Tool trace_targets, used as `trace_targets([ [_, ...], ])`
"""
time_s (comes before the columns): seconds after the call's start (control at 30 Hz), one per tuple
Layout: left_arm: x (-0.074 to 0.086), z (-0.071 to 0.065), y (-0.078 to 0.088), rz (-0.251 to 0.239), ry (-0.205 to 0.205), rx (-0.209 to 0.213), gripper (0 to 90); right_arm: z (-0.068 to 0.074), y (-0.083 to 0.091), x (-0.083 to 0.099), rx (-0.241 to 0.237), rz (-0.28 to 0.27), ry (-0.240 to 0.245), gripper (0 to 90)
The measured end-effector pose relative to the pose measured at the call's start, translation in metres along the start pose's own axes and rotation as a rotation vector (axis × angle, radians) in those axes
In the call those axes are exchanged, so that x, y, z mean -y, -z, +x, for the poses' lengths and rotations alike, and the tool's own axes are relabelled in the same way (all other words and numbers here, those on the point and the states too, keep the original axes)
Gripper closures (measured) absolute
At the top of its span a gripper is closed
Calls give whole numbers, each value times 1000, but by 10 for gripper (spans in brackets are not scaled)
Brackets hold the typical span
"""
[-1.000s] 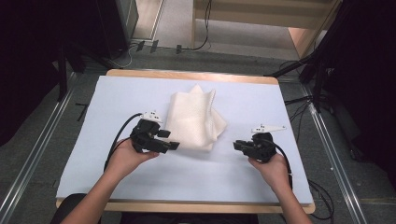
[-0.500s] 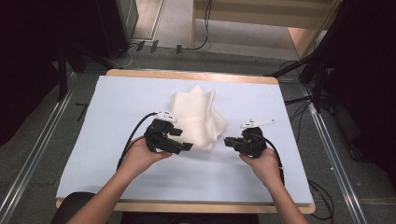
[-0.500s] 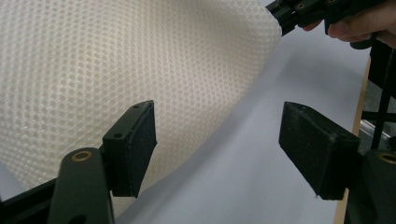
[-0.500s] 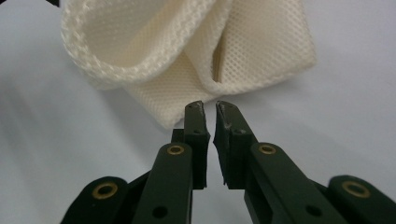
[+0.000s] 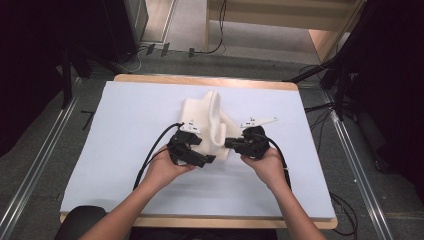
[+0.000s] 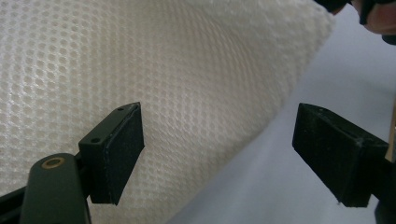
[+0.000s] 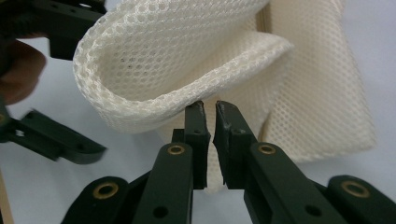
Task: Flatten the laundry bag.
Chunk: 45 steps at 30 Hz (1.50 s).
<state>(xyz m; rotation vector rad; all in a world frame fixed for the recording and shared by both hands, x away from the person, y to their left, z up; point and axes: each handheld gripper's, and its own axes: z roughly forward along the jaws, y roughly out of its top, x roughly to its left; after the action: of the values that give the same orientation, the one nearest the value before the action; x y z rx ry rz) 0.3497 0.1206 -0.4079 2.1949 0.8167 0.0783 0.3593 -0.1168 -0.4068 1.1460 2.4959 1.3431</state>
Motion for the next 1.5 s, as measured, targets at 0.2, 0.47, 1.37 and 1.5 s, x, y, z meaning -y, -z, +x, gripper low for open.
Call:
trace_targets([
  [0.2,2,3,-4,-24,0,-46,283,8,-5,-8,-10,-13,17,850],
  [0.47,4,11,5,-39,54,-5,792,8,-7,-9,-5,-4,25,840],
  [1.37,22,67,104,-229,223,-54,827,-15,-7,15,108,50,7,583],
  [1.5,33,79,118,-247,263,-76,825,-18,-15,15,111,68,0,565],
])
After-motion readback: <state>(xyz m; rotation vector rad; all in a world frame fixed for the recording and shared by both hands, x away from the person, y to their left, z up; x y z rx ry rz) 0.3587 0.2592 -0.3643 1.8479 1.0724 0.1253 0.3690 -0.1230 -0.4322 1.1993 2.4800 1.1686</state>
